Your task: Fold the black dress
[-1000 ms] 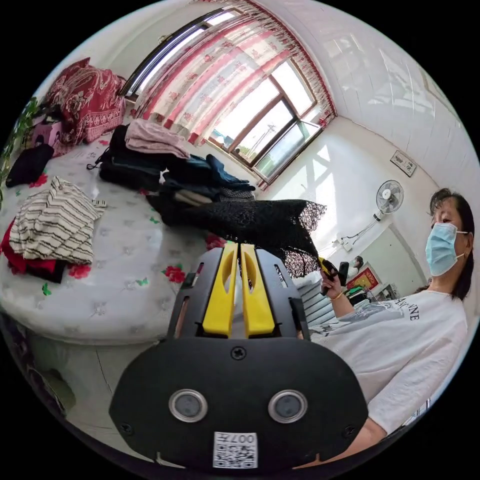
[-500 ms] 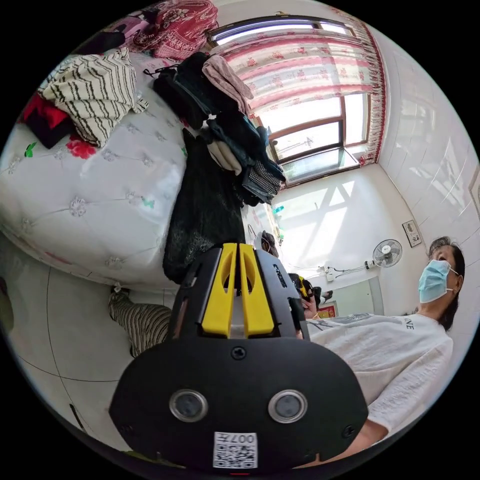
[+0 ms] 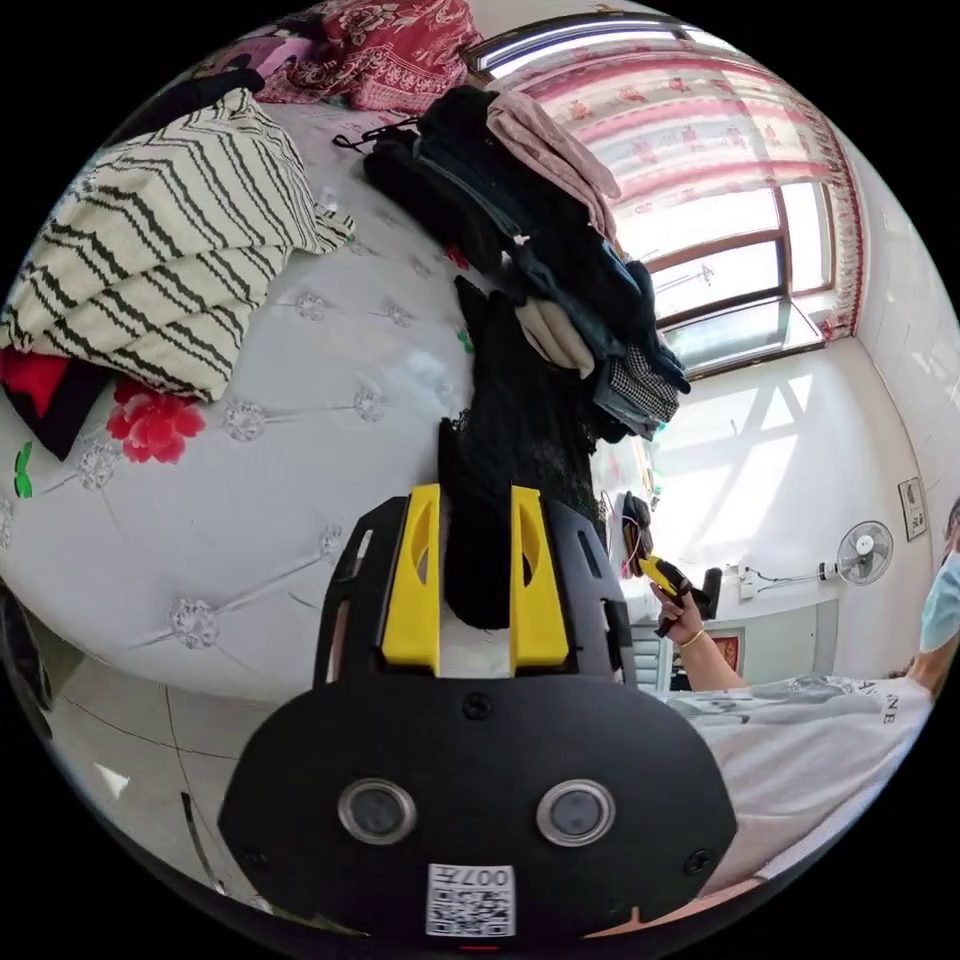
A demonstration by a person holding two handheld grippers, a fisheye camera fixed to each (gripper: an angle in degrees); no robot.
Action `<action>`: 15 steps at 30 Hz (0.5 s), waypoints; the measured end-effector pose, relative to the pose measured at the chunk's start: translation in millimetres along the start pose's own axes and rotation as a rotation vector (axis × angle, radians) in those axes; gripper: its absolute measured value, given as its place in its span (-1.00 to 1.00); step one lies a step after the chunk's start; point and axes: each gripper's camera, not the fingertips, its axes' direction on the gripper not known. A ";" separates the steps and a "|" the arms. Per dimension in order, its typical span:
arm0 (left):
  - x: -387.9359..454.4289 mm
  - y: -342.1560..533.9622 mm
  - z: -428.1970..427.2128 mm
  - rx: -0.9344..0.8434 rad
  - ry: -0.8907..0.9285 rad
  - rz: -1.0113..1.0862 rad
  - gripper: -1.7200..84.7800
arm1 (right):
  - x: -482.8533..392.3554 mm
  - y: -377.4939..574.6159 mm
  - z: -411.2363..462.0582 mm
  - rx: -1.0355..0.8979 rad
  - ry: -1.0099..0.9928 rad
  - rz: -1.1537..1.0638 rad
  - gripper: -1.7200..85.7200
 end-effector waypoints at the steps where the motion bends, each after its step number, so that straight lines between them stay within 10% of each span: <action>1: 3.3 12.1 8.4 -0.044 0.034 0.029 -0.67 | 9.3 13.5 4.3 -0.032 -0.009 0.027 -0.81; 15: 69.8 -14.4 40.8 -0.146 0.139 0.242 -0.96 | 0.8 5.3 -18.4 -0.090 -0.237 -0.059 -0.96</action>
